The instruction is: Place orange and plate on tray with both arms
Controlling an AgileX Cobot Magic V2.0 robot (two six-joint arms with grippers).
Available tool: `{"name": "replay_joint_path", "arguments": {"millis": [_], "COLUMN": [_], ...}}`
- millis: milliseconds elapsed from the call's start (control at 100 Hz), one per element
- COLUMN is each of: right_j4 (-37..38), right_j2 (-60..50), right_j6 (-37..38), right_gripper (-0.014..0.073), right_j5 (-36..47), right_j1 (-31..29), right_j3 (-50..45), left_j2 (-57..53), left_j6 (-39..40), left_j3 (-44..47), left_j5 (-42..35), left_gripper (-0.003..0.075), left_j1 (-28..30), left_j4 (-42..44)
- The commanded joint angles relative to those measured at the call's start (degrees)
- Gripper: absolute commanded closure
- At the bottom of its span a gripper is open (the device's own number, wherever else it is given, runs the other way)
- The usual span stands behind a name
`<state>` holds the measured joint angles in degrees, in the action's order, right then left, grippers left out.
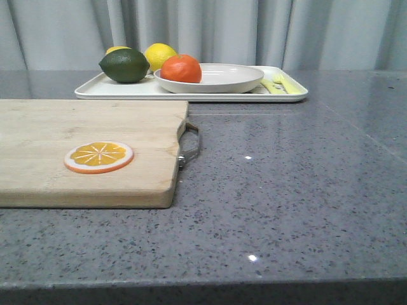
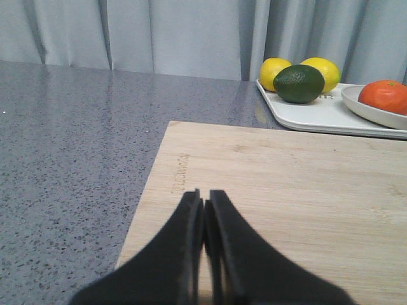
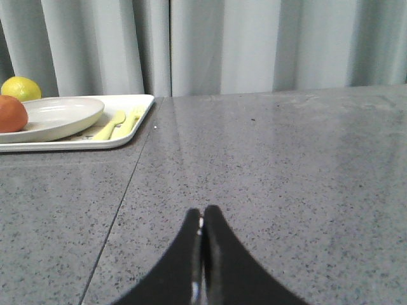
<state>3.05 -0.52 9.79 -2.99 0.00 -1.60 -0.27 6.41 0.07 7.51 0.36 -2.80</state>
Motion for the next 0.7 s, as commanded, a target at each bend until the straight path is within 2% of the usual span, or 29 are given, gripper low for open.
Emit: {"name": "replay_joint_path", "arguments": {"millis": [0,690], "right_j4": [0.75,0.75], "right_j2": [-1.25,-1.25], "right_j6": [0.08,0.08], "right_gripper": [0.0662,0.0662], "right_j5": [2.23,1.69], "right_j1": [-0.29,-0.29], "right_j3": [-0.04,-0.04], "left_j2": [-1.7,-1.7], "left_j6": [0.02,0.02], "left_j3": [1.22,1.22], "left_j5": [-4.68,-4.68], "left_gripper": [0.0739,0.0739], "left_j1": [0.17,0.17], "left_j4": [-0.57,-0.57]}}
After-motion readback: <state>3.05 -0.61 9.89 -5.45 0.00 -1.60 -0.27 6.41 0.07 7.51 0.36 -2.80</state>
